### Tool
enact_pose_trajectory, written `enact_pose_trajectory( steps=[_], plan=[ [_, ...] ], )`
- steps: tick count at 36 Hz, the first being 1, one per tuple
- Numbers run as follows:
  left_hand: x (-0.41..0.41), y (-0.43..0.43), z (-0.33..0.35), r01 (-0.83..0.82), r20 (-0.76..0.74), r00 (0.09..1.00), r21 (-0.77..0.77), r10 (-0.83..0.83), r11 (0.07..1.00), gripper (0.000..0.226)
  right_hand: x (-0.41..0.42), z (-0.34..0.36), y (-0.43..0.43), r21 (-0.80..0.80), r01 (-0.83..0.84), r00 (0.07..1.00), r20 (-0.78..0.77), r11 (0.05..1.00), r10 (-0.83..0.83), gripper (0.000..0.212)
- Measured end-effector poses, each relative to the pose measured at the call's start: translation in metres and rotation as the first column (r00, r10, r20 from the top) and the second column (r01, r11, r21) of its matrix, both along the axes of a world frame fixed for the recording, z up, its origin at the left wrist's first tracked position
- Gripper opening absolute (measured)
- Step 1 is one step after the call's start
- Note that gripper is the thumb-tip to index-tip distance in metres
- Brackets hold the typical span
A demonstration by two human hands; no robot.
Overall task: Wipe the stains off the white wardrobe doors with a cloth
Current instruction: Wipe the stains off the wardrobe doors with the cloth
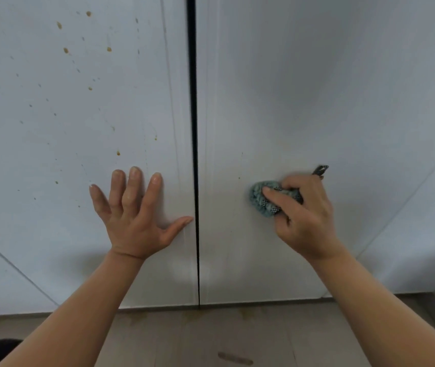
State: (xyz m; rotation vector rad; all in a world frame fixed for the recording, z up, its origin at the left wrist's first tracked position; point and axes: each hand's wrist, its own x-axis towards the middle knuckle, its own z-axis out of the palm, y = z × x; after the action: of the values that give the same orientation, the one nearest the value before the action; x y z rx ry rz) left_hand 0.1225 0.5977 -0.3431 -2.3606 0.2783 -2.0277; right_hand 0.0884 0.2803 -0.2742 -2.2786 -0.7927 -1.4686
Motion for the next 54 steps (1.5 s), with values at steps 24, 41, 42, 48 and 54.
enact_pose_trajectory(
  steps=[24,41,42,48,54],
  plan=[
    [0.001,-0.002,0.0,0.017,0.01,1.0,-0.035,-0.017,0.999,0.114,0.005,0.046,0.035,0.625,0.001,0.994,0.085,0.781,-0.069,0.039],
    [0.001,-0.001,-0.001,0.018,0.014,1.0,-0.034,-0.017,0.999,0.117,0.004,0.004,0.03,0.099,-0.004,0.997,0.079,0.995,-0.004,0.022],
    [0.001,-0.001,-0.001,0.019,0.014,1.0,-0.033,-0.018,0.999,0.117,0.001,-0.007,0.031,0.025,-0.015,0.998,0.062,1.0,0.013,0.021],
    [0.001,-0.001,0.0,0.022,0.014,1.0,-0.032,-0.021,0.999,0.117,-0.003,-0.032,0.027,-0.124,-0.053,0.998,-0.037,0.991,0.049,0.017],
    [0.003,-0.002,-0.001,0.016,0.024,1.0,-0.037,-0.015,0.999,0.114,0.003,0.052,0.045,0.481,-0.004,0.986,0.146,0.876,-0.075,0.033]
  ],
)
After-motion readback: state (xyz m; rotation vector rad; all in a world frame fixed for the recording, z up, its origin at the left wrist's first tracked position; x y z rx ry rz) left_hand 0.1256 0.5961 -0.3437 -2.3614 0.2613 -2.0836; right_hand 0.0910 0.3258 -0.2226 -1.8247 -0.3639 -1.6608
